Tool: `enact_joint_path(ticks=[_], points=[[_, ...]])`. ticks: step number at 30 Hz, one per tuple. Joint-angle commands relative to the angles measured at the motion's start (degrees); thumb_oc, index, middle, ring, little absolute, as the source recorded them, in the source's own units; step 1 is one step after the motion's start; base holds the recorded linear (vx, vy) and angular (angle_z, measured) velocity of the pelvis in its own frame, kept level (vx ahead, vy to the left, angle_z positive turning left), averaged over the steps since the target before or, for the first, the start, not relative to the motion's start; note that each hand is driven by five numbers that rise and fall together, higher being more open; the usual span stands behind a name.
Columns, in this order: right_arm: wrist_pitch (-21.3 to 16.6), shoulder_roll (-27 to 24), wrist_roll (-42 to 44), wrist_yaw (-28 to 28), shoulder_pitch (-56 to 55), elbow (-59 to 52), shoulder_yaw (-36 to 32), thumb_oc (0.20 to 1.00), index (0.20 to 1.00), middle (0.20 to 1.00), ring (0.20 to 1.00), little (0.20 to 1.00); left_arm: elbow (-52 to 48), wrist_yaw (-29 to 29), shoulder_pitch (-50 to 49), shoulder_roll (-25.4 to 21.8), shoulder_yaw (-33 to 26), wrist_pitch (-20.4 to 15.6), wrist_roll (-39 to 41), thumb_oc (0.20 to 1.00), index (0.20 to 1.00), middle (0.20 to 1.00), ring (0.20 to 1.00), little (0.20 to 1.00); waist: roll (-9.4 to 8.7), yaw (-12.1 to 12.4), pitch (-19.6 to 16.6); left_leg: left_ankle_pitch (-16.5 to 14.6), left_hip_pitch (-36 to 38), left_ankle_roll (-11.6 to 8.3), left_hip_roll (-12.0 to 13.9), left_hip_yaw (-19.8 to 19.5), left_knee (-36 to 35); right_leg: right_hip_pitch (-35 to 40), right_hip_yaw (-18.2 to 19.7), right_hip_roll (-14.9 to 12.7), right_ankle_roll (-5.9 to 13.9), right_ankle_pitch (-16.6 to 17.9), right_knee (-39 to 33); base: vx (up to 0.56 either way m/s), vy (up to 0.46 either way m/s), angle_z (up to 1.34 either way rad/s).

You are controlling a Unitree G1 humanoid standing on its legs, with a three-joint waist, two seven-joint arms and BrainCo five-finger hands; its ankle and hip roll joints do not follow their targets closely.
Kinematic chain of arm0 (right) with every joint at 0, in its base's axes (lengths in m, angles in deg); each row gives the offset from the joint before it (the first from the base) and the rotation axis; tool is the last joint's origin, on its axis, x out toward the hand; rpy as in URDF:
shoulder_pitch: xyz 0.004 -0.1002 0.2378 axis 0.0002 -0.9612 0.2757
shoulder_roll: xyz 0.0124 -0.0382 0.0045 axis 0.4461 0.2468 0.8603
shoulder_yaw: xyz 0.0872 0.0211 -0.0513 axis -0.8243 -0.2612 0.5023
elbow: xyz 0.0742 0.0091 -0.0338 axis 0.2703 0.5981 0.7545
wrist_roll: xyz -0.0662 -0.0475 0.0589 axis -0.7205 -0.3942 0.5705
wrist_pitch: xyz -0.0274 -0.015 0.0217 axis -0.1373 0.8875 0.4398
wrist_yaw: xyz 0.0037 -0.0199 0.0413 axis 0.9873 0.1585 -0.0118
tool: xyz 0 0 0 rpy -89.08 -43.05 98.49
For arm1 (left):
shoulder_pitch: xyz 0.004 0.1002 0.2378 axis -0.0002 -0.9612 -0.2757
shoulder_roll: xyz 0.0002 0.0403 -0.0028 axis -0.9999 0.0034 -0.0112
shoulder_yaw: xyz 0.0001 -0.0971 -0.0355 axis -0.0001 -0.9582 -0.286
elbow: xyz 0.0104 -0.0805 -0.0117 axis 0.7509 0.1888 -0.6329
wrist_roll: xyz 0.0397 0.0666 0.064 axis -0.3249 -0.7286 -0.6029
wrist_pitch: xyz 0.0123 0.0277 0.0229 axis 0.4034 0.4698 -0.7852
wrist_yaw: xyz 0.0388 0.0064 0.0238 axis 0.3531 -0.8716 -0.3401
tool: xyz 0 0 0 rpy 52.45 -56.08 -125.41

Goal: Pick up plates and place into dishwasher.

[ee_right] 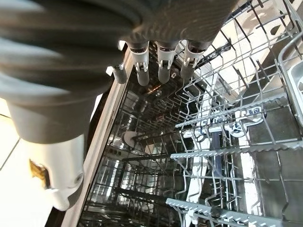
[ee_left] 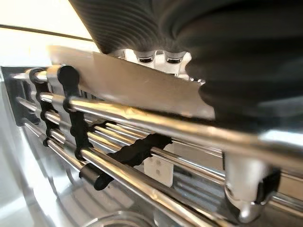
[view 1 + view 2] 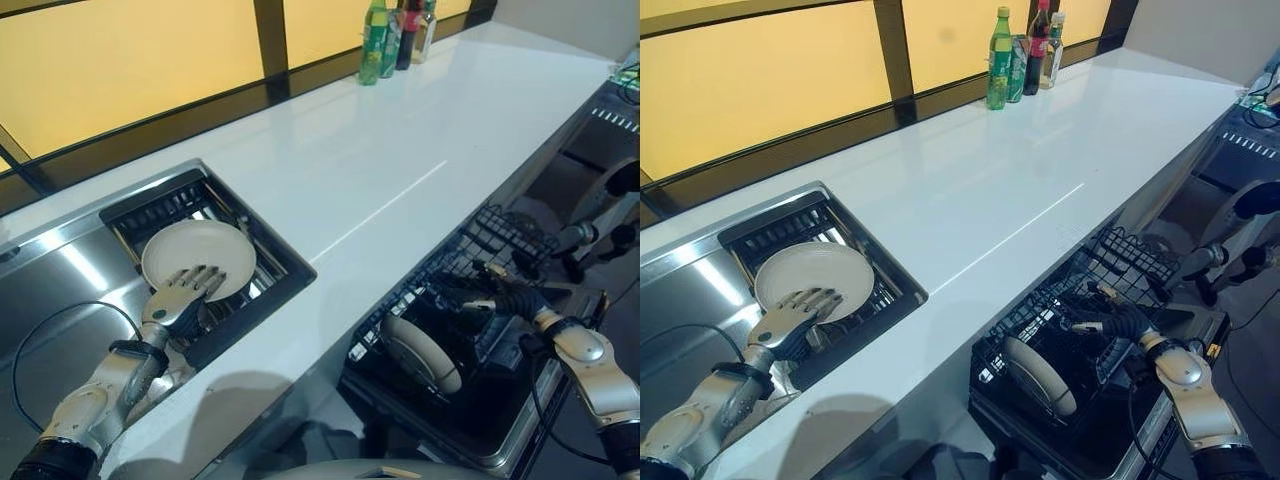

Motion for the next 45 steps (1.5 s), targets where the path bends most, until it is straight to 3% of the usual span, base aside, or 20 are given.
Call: enact_joint_path(ticks=[1,14,25,27,28,45], points=[[-3.17,-0.31,-1.16,0.27,2.81,-2.48,0.11,1.0,1.0,1.0,1.0,1.0,6.7,-7.92,1.97,1.41,2.21,3.76,-4.28,1.0,1.0,1.0,1.0,1.0,-1.13,-0.6,-0.88,9.17,-8.95,1.27,1.01,-0.45,-1.71,2.43,0.51,0.59,1.27,-5.83,3.68,0.0,0.0,0.0],[-2.98,1.06,-1.74,-0.36,2.83,-2.92,0.88,1.0,1.0,1.0,1.0,1.0,19.61,-23.73,3.92,7.64,3.59,12.75,-9.41,1.0,1.0,1.0,1.0,1.0,-1.99,-1.2,-0.96,9.02,-8.86,1.38,0.92,-0.3,-1.77,2.11,1.71,0.8,1.13,-5.98,4.09,0.01,0.002,-0.02],[-3.23,1.75,-2.1,-0.77,3.16,-2.87,1.41,1.0,1.0,1.0,1.0,1.0,23.44,-24.78,5.59,9.7,3.46,11.99,-10.27,1.0,1.0,1.0,1.0,1.0,-2.1,-1.41,-1.16,9.01,-8.93,1.38,0.87,-0.47,-1.98,2.09,2.17,0.8,1.11,-6.03,4.19,0.01,-0.003,-0.04],[-2.83,1.58,-2.01,-0.92,3.36,-3.2,1.46,1.0,1.0,1.0,1.0,1.0,24.01,-24.39,5.92,9.89,3.97,11.64,-8.63,0.388,0.388,0.388,0.388,0.388,-2.01,-1.56,-1.18,9.1,-9.04,1.38,0.86,-0.46,-2.0,2.07,2.41,0.84,1.11,-6.06,4.22,0.0,0.0,0.0],[-2.81,1.54,-2.05,-0.92,3.49,-3.14,1.52,1.0,1.0,1.0,1.0,1.0,24.05,-23.94,6.11,10.0,4.05,11.27,-7.34,0.2,0.2,0.2,0.2,0.2,-1.96,-1.6,-1.13,9.13,-9.06,1.38,0.86,-0.47,-2.03,2.04,2.45,0.83,1.13,-6.05,4.22,0.0,0.0,0.0],[-3.19,1.63,-2.03,-1.23,4.02,-3.36,1.23,1.0,1.0,1.0,1.0,1.0,24.31,-24.53,6.5,11.39,3.81,9.85,-5.36,0.2,0.2,0.2,0.2,0.2,-1.66,-1.12,-1.59,8.89,-9.14,1.45,0.42,-1.02,-2.04,2.27,1.89,0.52,0.98,-6.54,4.56,0.0,0.0,0.0]])
